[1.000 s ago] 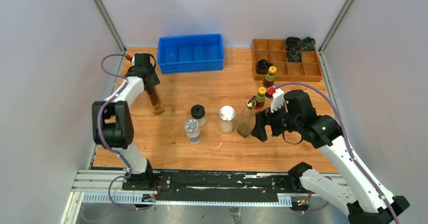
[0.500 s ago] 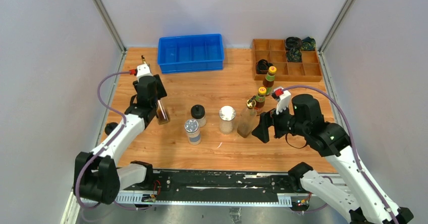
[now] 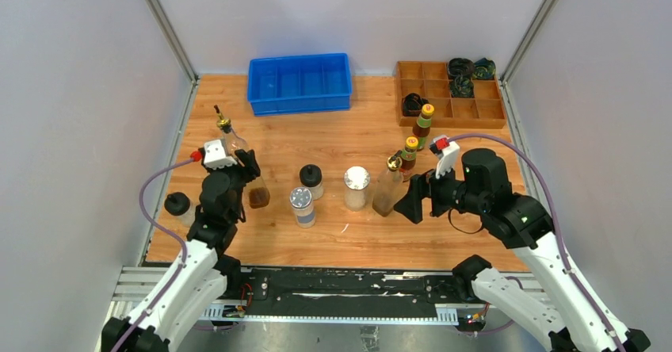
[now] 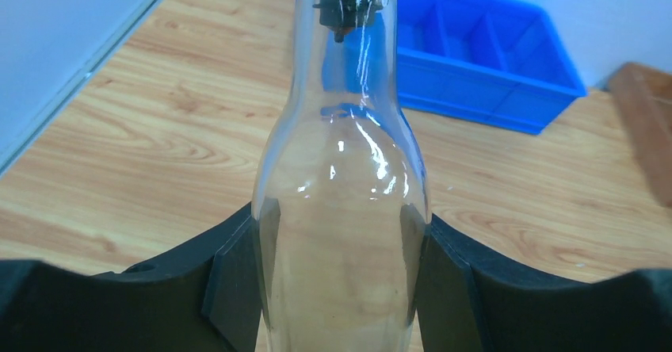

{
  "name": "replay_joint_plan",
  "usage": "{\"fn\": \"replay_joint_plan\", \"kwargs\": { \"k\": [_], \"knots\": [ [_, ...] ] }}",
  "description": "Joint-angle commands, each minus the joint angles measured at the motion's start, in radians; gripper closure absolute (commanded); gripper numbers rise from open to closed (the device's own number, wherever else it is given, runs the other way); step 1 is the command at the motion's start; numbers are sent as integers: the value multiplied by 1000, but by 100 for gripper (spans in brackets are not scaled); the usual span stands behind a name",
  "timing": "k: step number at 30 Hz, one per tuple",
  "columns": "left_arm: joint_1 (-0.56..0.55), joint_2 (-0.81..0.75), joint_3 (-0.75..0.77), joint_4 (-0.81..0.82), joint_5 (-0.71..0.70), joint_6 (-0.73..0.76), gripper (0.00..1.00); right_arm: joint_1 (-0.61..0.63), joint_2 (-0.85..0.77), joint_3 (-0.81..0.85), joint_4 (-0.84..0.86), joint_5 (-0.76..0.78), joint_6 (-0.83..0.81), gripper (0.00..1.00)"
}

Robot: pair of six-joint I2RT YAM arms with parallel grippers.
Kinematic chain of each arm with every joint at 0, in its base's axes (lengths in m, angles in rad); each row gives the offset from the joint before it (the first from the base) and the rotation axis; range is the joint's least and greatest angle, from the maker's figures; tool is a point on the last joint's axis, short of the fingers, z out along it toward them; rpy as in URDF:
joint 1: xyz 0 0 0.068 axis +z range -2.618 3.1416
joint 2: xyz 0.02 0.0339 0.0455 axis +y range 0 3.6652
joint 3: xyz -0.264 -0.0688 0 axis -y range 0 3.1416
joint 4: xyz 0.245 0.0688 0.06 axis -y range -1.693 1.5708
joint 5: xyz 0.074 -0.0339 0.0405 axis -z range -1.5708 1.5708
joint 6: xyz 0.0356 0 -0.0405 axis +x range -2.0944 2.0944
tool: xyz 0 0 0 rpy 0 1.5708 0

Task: Organize the condiment bottles
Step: Place the bottle at the center of the board.

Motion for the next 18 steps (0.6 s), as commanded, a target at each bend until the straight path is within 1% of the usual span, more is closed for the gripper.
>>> {"fn": "replay_joint_plan", "kwargs": {
  "k": [1, 5, 8, 12, 15, 18],
  "knots": [
    [-10, -131, -59, 180, 121, 5, 90, 8, -20, -2, 8, -21, 23, 2],
    [-11, -143, -74, 216, 234, 25, 96, 8, -36, -31, 30, -25, 31, 2],
    [-16, -116, -79, 251, 291, 49, 97, 7, -58, -60, 59, -22, 39, 2],
    [-48, -106, -116, 310, 290, 102, 96, 8, -77, -83, 90, -16, 39, 2],
    [-101, -108, -136, 326, 248, 152, 96, 8, -78, -87, 104, -11, 29, 2],
    [-134, -107, -174, 367, 205, 151, 96, 9, -67, -86, 119, -7, 17, 2]
  ]
}}
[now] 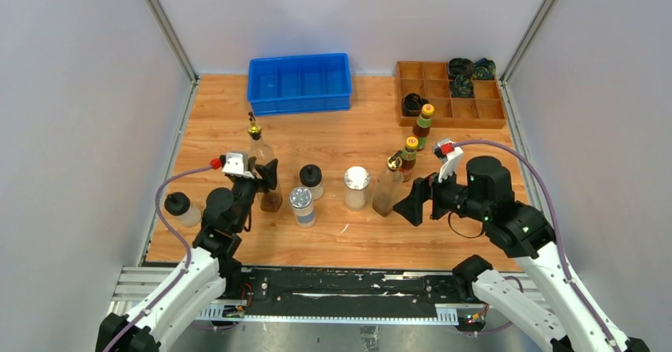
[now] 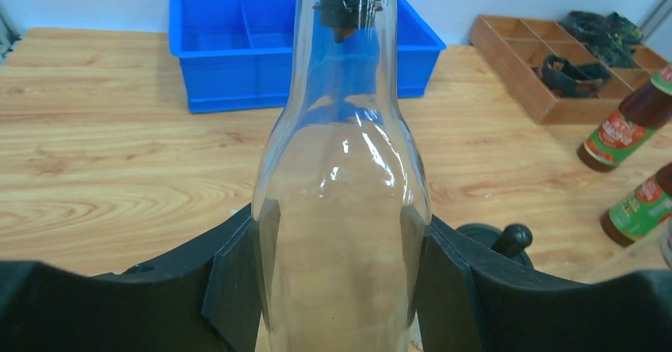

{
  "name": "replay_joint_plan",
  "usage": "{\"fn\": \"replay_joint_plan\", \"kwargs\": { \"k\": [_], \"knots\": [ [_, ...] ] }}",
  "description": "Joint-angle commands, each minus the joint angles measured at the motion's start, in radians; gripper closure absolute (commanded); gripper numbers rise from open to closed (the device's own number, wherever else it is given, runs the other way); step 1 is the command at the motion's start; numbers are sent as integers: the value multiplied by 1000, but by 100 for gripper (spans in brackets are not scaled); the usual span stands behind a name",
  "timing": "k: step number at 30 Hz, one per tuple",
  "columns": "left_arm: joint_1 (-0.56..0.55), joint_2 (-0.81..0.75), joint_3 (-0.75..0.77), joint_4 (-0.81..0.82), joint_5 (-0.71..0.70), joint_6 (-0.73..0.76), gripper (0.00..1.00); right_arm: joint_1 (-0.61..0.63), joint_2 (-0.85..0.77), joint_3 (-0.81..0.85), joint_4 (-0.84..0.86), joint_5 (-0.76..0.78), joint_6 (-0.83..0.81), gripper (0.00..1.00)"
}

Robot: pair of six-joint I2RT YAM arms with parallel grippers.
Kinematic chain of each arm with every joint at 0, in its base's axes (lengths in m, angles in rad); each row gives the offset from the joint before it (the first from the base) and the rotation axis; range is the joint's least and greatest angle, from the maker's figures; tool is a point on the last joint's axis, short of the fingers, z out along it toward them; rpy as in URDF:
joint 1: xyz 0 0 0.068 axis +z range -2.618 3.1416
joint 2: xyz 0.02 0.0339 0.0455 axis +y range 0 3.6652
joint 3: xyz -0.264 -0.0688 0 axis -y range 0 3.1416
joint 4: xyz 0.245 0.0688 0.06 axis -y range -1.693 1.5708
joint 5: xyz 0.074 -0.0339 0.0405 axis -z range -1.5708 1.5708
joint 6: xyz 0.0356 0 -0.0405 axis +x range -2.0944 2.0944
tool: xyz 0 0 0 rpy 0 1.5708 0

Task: Organize the condiment bottles
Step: Place the bottle at the center of the board.

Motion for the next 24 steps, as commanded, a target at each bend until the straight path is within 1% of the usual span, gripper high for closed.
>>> {"fn": "replay_joint_plan", "kwargs": {
  "k": [1, 9, 17, 21, 24],
  "knots": [
    [-50, -12, -45, 183, -55, 37, 95, 9, 8, -10, 50, 6, -13, 2],
    [-88, 40, -122, 369, -65, 54, 93, 8, 77, -15, 106, -2, -20, 2],
    [-99, 219, -100, 634, -12, 75, 93, 8, 122, 21, 111, -4, -46, 1],
    [-100, 366, -89, 813, 11, 92, 92, 8, 116, 47, 111, 2, -81, 1],
    [-100, 491, -89, 961, 41, 109, 89, 8, 103, 59, 112, 9, -111, 0]
  ]
}}
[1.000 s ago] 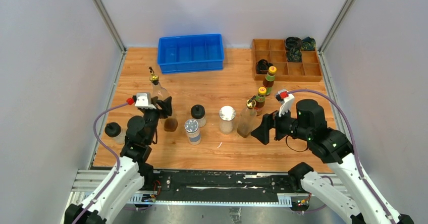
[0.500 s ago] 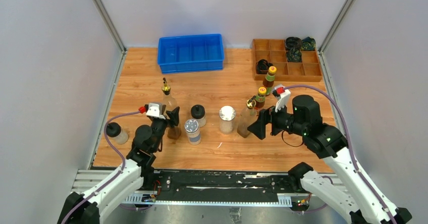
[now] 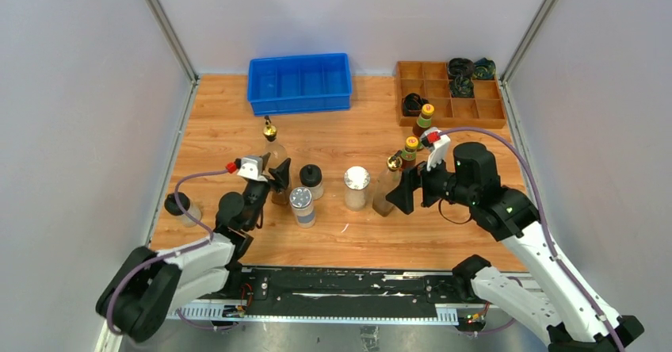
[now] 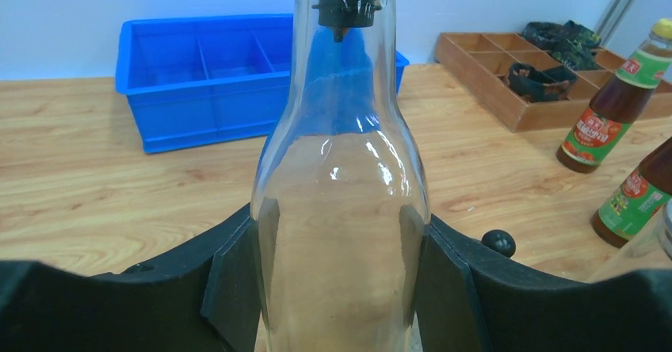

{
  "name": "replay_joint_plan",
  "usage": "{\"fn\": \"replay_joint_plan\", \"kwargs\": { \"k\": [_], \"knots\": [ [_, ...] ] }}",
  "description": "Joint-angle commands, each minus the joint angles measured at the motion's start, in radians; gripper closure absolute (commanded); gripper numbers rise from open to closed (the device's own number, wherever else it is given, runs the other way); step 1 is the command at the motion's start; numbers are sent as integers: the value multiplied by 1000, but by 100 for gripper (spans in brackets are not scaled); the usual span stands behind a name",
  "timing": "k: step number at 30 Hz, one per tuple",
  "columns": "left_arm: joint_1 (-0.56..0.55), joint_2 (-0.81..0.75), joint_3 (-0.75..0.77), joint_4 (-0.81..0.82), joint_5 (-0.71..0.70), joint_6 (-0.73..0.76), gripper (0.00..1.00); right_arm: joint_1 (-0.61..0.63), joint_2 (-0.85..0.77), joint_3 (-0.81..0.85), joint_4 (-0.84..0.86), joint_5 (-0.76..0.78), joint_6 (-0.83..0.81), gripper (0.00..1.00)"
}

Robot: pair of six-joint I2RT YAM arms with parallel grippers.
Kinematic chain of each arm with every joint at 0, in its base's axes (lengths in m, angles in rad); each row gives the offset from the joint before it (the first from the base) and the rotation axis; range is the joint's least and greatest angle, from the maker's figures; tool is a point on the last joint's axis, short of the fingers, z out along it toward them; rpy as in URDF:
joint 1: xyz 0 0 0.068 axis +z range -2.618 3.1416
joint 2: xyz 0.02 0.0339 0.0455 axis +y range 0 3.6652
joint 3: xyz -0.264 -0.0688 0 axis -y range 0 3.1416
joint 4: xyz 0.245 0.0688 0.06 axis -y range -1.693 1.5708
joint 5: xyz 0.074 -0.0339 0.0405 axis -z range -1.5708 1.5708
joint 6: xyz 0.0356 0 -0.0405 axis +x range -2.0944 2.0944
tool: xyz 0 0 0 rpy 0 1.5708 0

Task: Organize the condiment bottles
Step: Place the bottle at the center of the board.

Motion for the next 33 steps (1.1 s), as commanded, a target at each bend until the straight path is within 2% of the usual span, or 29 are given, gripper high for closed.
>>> {"fn": "replay_joint_plan", "kwargs": {
  "k": [1, 3, 6, 12, 16, 19, 33],
  "knots": [
    [-8, 150, 29, 401, 48, 39, 90, 8, -25, 45, 18, 11, -70, 0],
    [-8, 213, 17, 466, 52, 43, 94, 8, -24, 49, 26, 13, -86, 0],
    [-8, 268, 27, 473, 52, 50, 95, 7, -11, 50, 50, 0, -100, 0],
    [-8, 273, 17, 476, 28, 79, 93, 8, 50, 33, 113, -18, -110, 0],
    [-8, 283, 19, 477, 26, 82, 84, 8, 89, 20, 147, -31, -111, 0],
    [-8, 295, 15, 476, 22, 75, 73, 8, 101, 13, 167, -36, -113, 0],
    [-8, 394, 55, 476, 1, 58, 55, 8, 92, -8, 179, -30, -114, 0]
  ]
}}
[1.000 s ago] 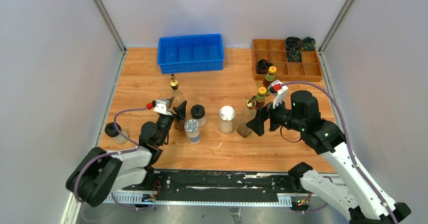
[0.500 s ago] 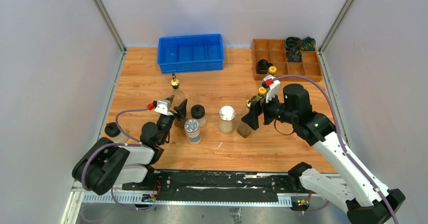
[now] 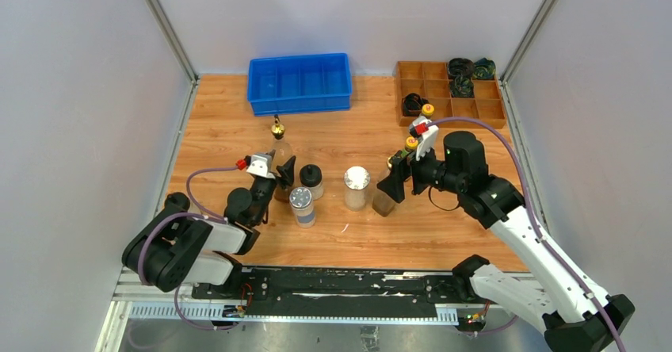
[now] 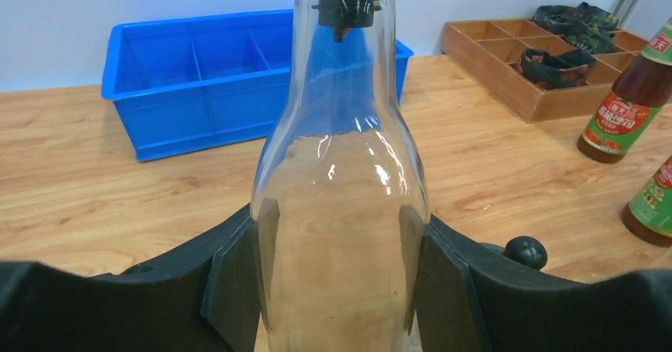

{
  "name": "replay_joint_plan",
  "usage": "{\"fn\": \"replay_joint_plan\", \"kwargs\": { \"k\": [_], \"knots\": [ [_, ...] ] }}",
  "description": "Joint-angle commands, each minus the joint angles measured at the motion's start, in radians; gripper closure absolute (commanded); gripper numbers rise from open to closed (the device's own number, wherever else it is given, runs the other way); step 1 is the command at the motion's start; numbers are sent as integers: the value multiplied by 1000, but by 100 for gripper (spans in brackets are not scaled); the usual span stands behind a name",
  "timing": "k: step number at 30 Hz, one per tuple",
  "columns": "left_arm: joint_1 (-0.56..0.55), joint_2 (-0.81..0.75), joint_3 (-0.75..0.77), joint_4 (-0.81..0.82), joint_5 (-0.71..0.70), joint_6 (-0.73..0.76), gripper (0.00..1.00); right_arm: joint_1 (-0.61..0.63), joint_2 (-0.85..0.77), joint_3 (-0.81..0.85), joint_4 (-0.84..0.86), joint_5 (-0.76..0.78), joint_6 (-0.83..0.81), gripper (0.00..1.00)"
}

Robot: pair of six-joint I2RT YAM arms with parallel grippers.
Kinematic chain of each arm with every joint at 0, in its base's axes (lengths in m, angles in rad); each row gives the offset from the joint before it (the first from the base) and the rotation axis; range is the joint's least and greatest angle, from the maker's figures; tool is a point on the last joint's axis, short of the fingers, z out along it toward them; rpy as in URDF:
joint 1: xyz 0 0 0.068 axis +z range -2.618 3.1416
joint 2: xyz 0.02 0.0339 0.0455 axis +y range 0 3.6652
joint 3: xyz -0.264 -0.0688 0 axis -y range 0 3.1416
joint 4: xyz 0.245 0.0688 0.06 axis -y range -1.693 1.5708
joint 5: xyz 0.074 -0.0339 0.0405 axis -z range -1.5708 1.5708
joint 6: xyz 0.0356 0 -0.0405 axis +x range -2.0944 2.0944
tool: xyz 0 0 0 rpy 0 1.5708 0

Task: Organize the condiment bottles
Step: Place the bottle at the center of the board.

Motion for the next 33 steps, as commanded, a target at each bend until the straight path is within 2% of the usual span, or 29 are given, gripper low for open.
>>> {"fn": "replay_joint_plan", "kwargs": {
  "k": [1, 17, 18, 20, 26, 28, 33],
  "knots": [
    [-6, 20, 37, 113, -22, 4, 54, 8, -11, -20, 13, -4, -21, 0],
    [-6, -84, -50, 108, -66, 1, 47, 8, 16, -60, 79, -32, -1, 0],
    [-6, -85, -55, 109, -66, -2, 46, 8, 15, -64, 85, -35, 1, 0],
    [-6, -93, -67, 108, -65, -9, 35, 8, 11, -70, 93, -38, 6, 0],
    [-6, -95, -99, 107, -59, -25, 32, 8, -8, -84, 96, -42, 12, 0],
    [-6, -102, -106, 106, -61, -29, 21, 8, -11, -86, 96, -45, 14, 0],
    [-6, -106, -116, 105, -61, -31, 22, 8, -12, -89, 98, -49, 15, 0]
  ]
}}
